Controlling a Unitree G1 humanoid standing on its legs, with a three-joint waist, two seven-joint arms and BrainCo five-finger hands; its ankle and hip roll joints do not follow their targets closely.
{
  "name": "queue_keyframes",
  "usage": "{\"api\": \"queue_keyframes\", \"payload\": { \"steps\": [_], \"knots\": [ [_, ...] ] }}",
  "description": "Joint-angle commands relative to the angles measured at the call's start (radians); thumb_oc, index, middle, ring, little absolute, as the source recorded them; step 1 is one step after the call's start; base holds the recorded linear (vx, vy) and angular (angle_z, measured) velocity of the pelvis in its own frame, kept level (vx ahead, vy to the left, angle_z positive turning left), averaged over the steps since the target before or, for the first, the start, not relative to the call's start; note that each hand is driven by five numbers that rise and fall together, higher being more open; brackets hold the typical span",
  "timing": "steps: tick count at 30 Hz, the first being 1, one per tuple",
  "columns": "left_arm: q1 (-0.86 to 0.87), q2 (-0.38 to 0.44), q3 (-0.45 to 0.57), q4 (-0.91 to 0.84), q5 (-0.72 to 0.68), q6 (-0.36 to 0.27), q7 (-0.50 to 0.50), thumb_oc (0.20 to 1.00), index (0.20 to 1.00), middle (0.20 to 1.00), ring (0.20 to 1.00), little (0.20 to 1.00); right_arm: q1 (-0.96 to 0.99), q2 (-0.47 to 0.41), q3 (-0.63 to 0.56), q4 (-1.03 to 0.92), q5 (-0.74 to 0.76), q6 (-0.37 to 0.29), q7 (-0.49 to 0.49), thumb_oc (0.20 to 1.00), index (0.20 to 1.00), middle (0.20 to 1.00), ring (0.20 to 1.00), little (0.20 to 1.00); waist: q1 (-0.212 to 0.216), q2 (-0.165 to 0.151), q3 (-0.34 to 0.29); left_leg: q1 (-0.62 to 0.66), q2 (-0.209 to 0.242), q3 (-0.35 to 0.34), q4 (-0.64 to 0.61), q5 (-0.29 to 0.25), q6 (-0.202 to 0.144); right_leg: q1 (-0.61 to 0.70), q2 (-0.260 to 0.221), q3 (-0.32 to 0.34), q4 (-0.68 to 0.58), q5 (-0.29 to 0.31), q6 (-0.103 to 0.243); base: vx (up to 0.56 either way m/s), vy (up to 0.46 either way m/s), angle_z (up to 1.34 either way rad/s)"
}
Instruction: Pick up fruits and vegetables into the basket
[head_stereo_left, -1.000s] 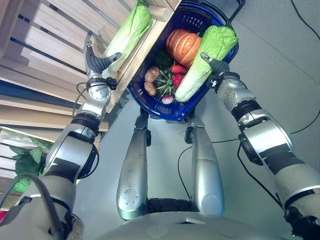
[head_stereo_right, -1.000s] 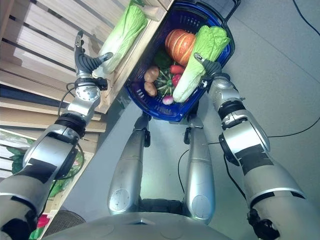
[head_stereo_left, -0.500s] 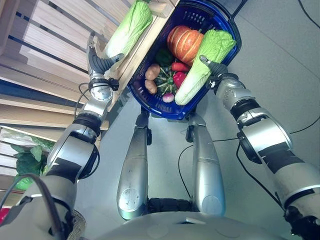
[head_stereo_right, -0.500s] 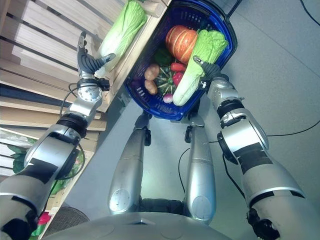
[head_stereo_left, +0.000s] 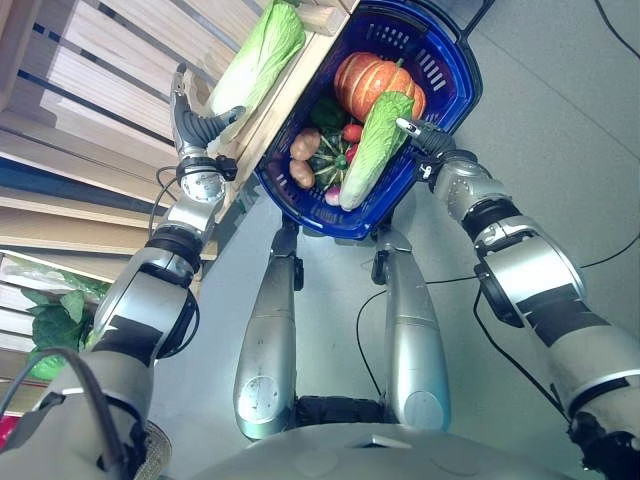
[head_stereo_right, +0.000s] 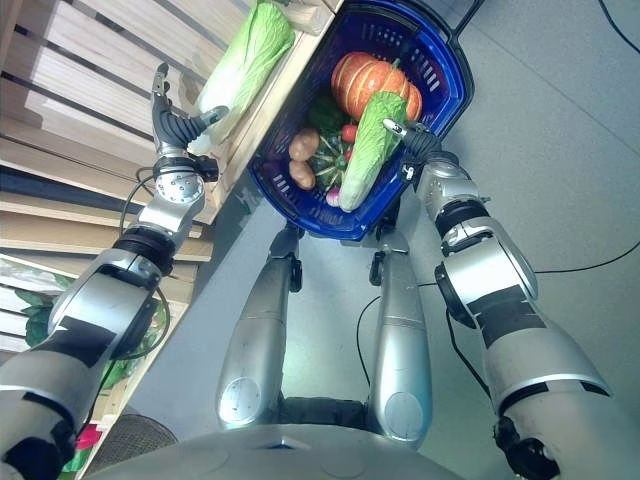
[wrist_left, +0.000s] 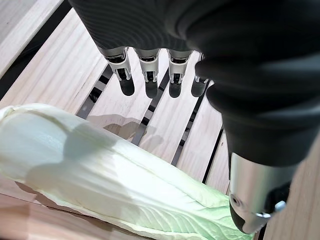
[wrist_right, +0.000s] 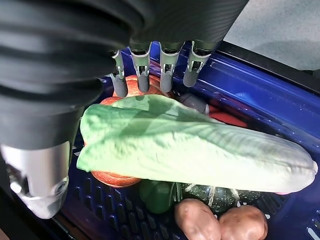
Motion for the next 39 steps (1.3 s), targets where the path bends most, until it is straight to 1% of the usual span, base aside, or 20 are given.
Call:
{"api": "queue_keyframes", "payload": {
  "steps": [1,4,7,10,12,14,16,19,21,26,30,33,35,39],
  "knots": [
    [-0.001,-0.030,0.033,-0.024,0.023,-0.012,0.031,1.000,1.000,1.000,1.000,1.000,-0.001,-0.044,-0.008,0.015,-0.026,-0.026,0.009,1.000,1.000,1.000,1.000,1.000,-0.008,0.086,-0.042,-0.024,-0.078,0.022,0.071,-0.078,0.043,0.055,0.033,-0.056,-0.005,-0.061,0.035,0.00,0.000,0.00],
    [-0.008,-0.024,0.031,-0.022,0.030,-0.001,0.033,1.000,1.000,1.000,1.000,1.000,-0.005,-0.051,-0.004,0.019,-0.019,-0.033,0.003,1.000,1.000,1.000,1.000,1.000,-0.011,0.085,-0.042,-0.019,-0.077,0.026,0.062,-0.076,0.043,0.060,0.033,-0.055,-0.019,-0.056,0.036,-0.02,-0.002,0.00],
    [-0.013,-0.018,0.024,-0.016,0.059,0.016,0.034,1.000,1.000,1.000,1.000,1.000,-0.004,-0.056,-0.004,0.017,-0.026,-0.061,-0.002,1.000,1.000,1.000,1.000,1.000,-0.016,0.085,-0.042,-0.016,-0.076,0.028,0.061,-0.076,0.042,0.063,0.035,-0.052,-0.020,-0.055,0.036,0.00,0.000,0.00],
    [-0.020,-0.008,0.012,-0.009,0.088,0.047,0.031,1.000,1.000,1.000,1.000,1.000,-0.001,-0.061,-0.003,0.005,-0.025,-0.104,-0.017,1.000,1.000,1.000,1.000,1.000,-0.021,0.083,-0.042,-0.011,-0.073,0.031,0.054,-0.074,0.042,0.067,0.039,-0.049,-0.025,-0.053,0.036,0.00,0.000,0.00],
    [-0.028,0.005,-0.003,0.000,0.107,0.084,0.015,1.000,1.000,1.000,1.000,1.000,0.002,-0.068,0.001,-0.015,-0.029,-0.153,-0.036,1.000,1.000,1.000,1.000,1.000,-0.028,0.081,-0.042,-0.011,-0.069,0.037,0.050,-0.072,0.040,0.066,0.042,-0.045,-0.027,-0.051,0.037,-0.02,0.034,-0.02],
    [-0.033,0.014,-0.010,0.005,0.119,0.102,0.019,1.000,1.000,1.000,1.000,1.000,0.007,-0.073,0.001,-0.029,-0.024,-0.178,-0.050,1.000,1.000,1.000,1.000,1.000,-0.032,0.078,-0.042,-0.012,-0.067,0.039,0.049,-0.071,0.039,0.065,0.044,-0.042,-0.029,-0.049,0.037,0.00,0.000,0.00],
    [-0.039,0.022,-0.021,0.023,0.124,0.123,0.019,1.000,1.000,1.000,1.000,1.000,0.022,-0.077,0.000,-0.051,-0.031,-0.226,-0.074,1.000,1.000,1.000,1.000,1.000,-0.041,0.074,-0.042,-0.010,-0.064,0.044,0.043,-0.068,0.037,0.066,0.048,-0.039,-0.033,-0.047,0.038,-0.01,0.016,-0.01],
    [-0.051,0.040,-0.029,0.050,0.105,0.170,0.016,1.000,1.000,1.000,1.000,1.000,0.052,-0.086,-0.002,-0.112,-0.061,-0.313,-0.149,1.000,1.000,1.000,1.000,1.000,-0.059,0.061,-0.042,-0.008,-0.058,0.052,0.035,-0.066,0.036,0.069,0.056,-0.029,-0.044,-0.041,0.041,-0.02,0.031,-0.05],
    [-0.055,0.045,-0.032,0.070,0.094,0.190,-0.005,1.000,1.000,1.000,1.000,1.000,0.076,-0.092,-0.006,-0.158,-0.075,-0.357,-0.190,1.000,1.000,1.000,1.000,1.000,-0.071,0.055,-0.042,-0.009,-0.055,0.056,0.030,-0.065,0.036,0.065,0.059,-0.026,-0.047,-0.039,0.043,-0.03,0.027,-0.07],
    [-0.056,0.063,-0.041,0.112,0.082,0.218,-0.013,1.000,1.000,1.000,1.000,1.000,0.144,-0.118,-0.023,-0.251,-0.093,-0.442,-0.284,1.000,1.000,1.000,1.000,1.000,-0.097,0.042,-0.042,-0.010,-0.049,0.068,0.022,-0.064,0.036,0.063,0.063,-0.018,-0.059,-0.034,0.046,-0.02,0.027,-0.11],
    [-0.057,0.079,-0.036,0.153,0.078,0.240,-0.006,1.000,1.000,1.000,1.000,1.000,0.199,-0.135,-0.042,-0.313,-0.130,-0.500,-0.378,1.000,1.000,1.000,1.000,1.000,-0.118,0.031,-0.042,-0.010,-0.044,0.076,0.015,-0.065,0.034,0.060,0.069,-0.010,-0.068,-0.033,0.047,-0.01,0.034,-0.06],
    [-0.063,0.084,-0.032,0.193,0.071,0.250,-0.006,1.000,1.000,1.000,1.000,1.000,0.228,-0.142,-0.056,-0.324,-0.151,-0.521,-0.432,1.000,1.000,1.000,1.000,1.000,-0.131,0.024,-0.042,-0.017,-0.039,0.082,0.017,-0.067,0.034,0.053,0.071,-0.006,-0.067,-0.035,0.048,-0.01,0.031,-0.10],
    [-0.073,0.092,-0.028,0.222,0.073,0.257,-0.007,1.000,1.000,1.000,1.000,1.000,0.246,-0.150,-0.068,-0.310,-0.139,-0.531,-0.464,1.000,1.000,1.000,1.000,1.000,-0.138,0.020,-0.042,-0.021,-0.035,0.085,0.018,-0.069,0.034,0.049,0.072,-0.003,-0.066,-0.037,0.047,0.00,0.031,-0.09],
    [-0.088,0.102,-0.027,0.280,0.072,0.271,-0.018,1.000,1.000,1.000,1.000,1.000,0.273,-0.162,-0.101,-0.244,-0.104,-0.522,-0.474,1.000,1.000,1.000,1.000,1.000,-0.148,0.011,-0.042,-0.026,-0.030,0.088,0.014,-0.074,0.035,0.047,0.076,0.000,-0.075,-0.041,0.047,0.01,0.022,-0.07]
  ]
}}
